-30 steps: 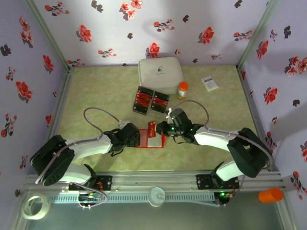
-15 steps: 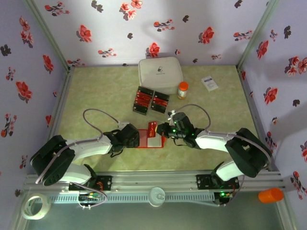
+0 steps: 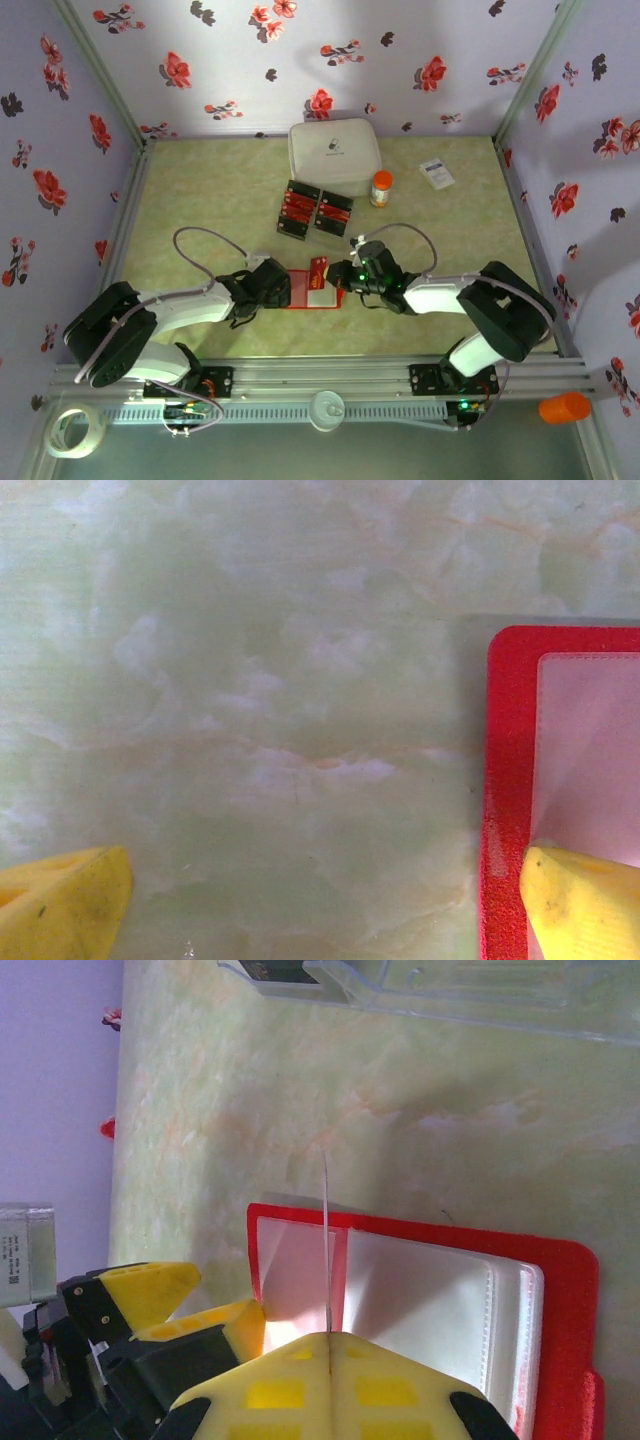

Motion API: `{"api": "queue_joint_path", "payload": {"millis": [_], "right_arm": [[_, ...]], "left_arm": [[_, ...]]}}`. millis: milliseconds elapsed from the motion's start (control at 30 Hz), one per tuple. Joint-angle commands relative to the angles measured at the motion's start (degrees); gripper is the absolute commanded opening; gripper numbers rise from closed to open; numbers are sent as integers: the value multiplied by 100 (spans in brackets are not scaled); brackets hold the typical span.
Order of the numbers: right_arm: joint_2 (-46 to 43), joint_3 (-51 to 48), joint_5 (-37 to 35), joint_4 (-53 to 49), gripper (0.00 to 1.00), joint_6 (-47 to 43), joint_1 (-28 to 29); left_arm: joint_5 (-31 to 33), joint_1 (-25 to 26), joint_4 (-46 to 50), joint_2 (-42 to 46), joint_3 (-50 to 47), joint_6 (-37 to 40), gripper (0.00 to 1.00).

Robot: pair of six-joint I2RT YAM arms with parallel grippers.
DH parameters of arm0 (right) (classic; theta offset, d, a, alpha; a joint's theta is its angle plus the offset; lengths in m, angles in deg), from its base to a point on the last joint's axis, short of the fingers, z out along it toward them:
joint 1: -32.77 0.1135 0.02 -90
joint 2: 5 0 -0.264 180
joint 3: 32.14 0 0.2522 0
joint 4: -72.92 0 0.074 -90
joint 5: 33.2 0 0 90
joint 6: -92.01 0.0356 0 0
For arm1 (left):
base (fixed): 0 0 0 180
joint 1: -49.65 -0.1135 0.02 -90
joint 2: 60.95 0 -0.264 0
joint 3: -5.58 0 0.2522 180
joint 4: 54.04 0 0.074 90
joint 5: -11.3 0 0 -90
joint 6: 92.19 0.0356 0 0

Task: Put the credit cards into the card holder
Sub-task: Insert the credit card into the card slot.

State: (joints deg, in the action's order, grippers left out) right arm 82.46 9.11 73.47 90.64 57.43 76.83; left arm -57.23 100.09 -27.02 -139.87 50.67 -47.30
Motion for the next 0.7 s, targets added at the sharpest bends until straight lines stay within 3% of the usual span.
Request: {"api": "queue_joint_path", "payload": {"millis": [0, 667], "right_arm": [[154, -77, -76, 380, 0, 142, 68], [295, -204, -162, 591, 0, 259, 213]], "left_arm": [[41, -42, 23, -142, -40, -116, 100], [24, -42, -34, -133, -79, -123, 100]]}}
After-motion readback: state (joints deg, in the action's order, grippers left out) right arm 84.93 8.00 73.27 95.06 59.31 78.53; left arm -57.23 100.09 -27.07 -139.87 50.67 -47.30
